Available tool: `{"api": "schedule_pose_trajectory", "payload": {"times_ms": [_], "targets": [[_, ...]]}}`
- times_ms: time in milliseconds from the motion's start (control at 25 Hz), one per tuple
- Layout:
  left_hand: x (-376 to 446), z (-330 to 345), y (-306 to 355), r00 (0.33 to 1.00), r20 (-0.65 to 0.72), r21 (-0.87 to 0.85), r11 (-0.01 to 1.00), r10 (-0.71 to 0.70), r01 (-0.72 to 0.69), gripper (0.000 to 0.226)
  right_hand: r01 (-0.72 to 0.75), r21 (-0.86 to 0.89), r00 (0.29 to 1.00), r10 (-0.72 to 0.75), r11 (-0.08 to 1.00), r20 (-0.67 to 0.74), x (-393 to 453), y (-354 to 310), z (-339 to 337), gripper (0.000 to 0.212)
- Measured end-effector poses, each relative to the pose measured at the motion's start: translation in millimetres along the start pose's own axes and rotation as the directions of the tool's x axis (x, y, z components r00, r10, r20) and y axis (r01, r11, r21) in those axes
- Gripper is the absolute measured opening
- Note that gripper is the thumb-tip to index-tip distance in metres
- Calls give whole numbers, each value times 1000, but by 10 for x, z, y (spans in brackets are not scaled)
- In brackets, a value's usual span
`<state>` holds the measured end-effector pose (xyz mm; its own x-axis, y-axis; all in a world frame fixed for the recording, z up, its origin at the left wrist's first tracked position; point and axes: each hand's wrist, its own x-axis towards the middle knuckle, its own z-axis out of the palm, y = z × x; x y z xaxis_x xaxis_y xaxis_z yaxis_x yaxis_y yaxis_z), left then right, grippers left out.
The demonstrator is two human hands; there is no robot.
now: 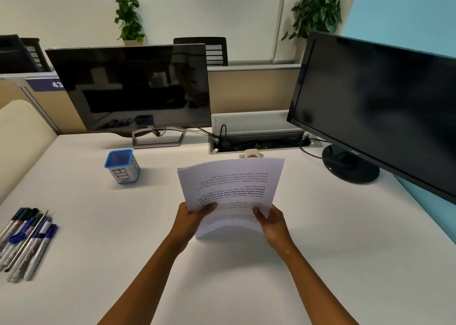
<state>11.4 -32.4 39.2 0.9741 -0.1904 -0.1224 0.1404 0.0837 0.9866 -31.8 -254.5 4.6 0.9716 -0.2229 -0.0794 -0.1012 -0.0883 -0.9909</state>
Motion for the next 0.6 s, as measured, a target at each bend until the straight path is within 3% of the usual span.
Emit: {"api": "schedule_pose_trajectory", "payload": {"times_ms": [160, 240, 320, 480, 600], "targets": [[14, 13, 60, 994, -86, -217, 972, 73, -90, 37, -28, 20, 993, 30, 999, -117, 26, 69, -99, 35], [17, 38, 64, 990, -142, -444, 894, -7, -58, 44, -114, 134, 977, 136, 984, -162, 17, 74, -78, 50], [5, 96, 17, 978, -161, -608, 794, -131, 6, 52, -174, 261, 971, 210, 950, -116, -2, 64, 13, 52], [-75, 285, -66, 950, -199, -659, 750, -241, 52, 51, -178, 403, 984, 171, 898, 53, -17, 101, 193, 39], [-110, 299, -93, 940, -226, -614, 787, -257, 67, 47, -163, 353, 987, 156, 921, 49, -1, 142, 201, 38]]}}
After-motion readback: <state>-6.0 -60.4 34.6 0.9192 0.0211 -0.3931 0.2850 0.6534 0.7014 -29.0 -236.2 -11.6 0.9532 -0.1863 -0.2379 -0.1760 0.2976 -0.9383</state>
